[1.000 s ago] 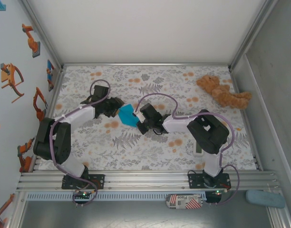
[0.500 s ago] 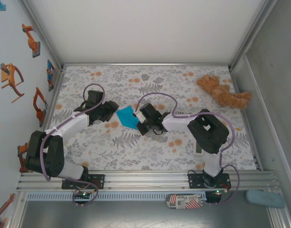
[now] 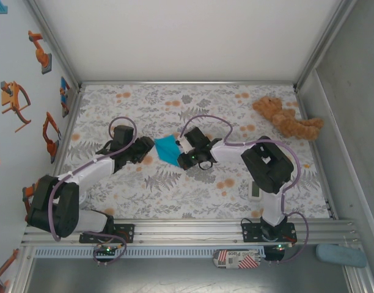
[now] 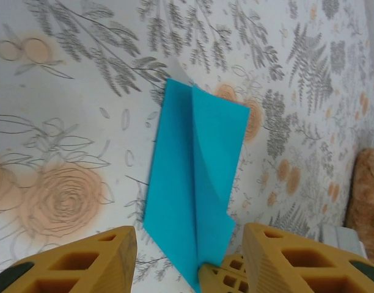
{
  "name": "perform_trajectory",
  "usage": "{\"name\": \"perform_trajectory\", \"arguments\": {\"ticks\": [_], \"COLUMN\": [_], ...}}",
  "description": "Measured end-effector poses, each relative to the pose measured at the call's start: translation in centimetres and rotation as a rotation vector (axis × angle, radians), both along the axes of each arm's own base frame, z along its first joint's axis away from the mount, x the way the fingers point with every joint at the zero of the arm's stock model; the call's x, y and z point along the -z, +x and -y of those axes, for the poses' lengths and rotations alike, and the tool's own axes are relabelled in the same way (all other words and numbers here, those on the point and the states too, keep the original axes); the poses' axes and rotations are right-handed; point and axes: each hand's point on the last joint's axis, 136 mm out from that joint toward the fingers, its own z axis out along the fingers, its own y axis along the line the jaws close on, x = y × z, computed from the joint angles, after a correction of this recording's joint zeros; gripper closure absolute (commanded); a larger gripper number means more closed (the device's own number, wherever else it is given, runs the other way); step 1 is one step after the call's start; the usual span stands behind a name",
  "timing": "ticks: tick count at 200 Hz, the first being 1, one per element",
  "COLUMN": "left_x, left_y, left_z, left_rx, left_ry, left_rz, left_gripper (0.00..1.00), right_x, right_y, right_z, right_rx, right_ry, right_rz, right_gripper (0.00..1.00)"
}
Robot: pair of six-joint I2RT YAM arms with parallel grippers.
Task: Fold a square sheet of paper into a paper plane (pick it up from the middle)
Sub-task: Fourth fold the wing at the center of the table.
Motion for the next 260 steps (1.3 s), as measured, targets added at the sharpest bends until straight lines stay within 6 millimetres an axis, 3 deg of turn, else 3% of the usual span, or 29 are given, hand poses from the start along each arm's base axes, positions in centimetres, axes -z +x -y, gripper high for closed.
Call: {"name": "perform_trajectory", "arguments": {"ticks": [44, 119, 215, 260], "left_x": [0.5, 2.1, 5.2, 5.5], "left_y": [-0.1, -0.1, -0.4, -0.1], "left_z": [3.4, 6.0, 7.6, 8.3], "left_rx": [0.090, 0.151, 0.211, 0.231], "left_ry": [-0.037, -0.076, -0.095, -0.103], "left_rz": [0.033, 0.070, 0.024, 0.019], "left_gripper": [0.55, 0.61, 0.68, 0.67], "right_x": [-0.3, -0.1, -0.3, -0.4], "right_y": [0.1, 0.2, 0.3, 0.4], "right_z": [0.2, 1.1, 1.2, 1.2], "right_rx": [0.037, 0.089, 0.098, 0.099], "right_ry": [0.057, 0.168, 0.239, 0.247], "right_rz": [-0.073, -0.171, -0.184, -0.176], "right_gripper": [0.98, 0.98, 0.97, 0.97]}}
